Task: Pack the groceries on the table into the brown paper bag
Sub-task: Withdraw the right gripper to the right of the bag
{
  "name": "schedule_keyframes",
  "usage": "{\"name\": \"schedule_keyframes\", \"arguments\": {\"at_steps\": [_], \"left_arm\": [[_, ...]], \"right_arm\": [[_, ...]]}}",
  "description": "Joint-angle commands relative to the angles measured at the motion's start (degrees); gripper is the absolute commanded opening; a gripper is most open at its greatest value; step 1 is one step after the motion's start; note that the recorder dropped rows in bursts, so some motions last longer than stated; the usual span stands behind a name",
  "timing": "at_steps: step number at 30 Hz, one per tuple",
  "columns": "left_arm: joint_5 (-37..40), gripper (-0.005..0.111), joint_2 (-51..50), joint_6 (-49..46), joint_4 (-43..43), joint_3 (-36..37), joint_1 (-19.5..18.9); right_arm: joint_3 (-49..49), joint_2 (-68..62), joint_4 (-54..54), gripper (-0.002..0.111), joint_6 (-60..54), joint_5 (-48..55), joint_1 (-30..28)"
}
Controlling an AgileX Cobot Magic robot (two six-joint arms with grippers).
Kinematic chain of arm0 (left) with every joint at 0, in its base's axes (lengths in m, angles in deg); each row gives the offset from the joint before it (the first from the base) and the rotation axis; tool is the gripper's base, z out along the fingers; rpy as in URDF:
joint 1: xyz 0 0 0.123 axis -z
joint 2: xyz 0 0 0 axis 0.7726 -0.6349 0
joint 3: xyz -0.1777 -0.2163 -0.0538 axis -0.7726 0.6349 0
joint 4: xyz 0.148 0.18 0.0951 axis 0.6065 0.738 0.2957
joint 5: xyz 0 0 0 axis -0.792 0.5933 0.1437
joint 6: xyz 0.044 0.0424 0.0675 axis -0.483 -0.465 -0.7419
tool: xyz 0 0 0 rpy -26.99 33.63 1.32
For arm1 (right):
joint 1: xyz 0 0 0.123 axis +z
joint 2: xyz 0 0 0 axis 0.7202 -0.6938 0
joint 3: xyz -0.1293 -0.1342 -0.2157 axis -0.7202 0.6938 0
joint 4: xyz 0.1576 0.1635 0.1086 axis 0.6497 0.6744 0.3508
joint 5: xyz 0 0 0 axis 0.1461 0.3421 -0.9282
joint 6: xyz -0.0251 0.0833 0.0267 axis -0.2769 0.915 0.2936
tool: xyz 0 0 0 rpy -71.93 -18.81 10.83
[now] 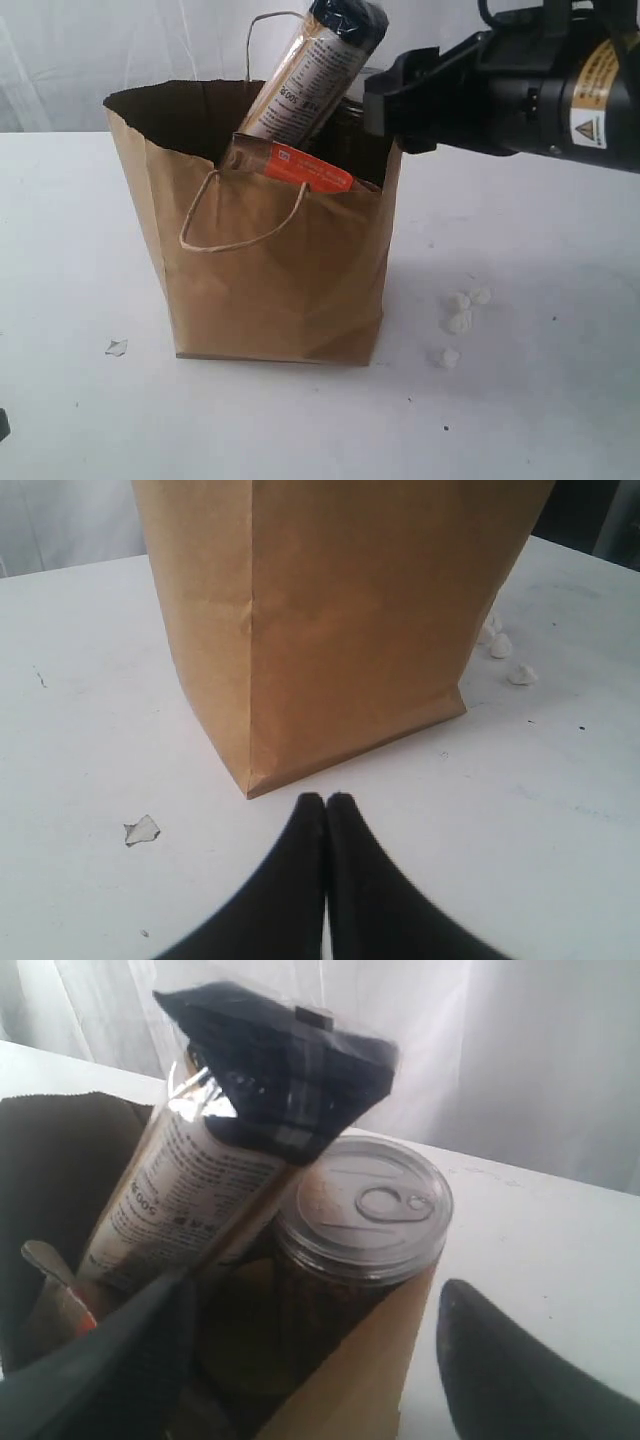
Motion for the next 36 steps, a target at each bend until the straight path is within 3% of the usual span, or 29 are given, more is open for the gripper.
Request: {"name": "schedule_keyframes", "arguments": {"at_steps": [1, 17, 20, 25, 31, 36], "left_arm": [[0.19, 0.000, 0.30, -0.10, -0.46, 0.19, 0.02], [0.19, 0.000, 0.30, -0.10, -0.46, 0.19, 0.02], [0.19, 0.000, 0.30, -0.10, -0.46, 0.19, 0.02], [0.19, 0.000, 0.30, -0.10, -0.46, 0.19, 0.02], [0.19, 0.000, 0.30, -0.10, -0.46, 0.19, 0.02], [0.19, 0.000, 0.30, -0.10, -0.46, 0.19, 0.02]], "right_arm": [[2.15, 3.24, 0.13, 0.064, -0.91, 3.95, -0.01], [9.11, 17.18, 0.98, 0.063, -0.91, 30.07, -0.01], [11.21, 17.43, 1.00, 0.057, -0.91, 34.23, -0.01], [12.55, 13.69, 0.40, 0.036, -0.91, 31.45, -0.31], [12.55, 5.41, -0.24, 0.040, -0.91, 26.91, -6.54], [12.55, -2.57, 2.43, 0.043, -6.23, 13.80, -14.41]]}}
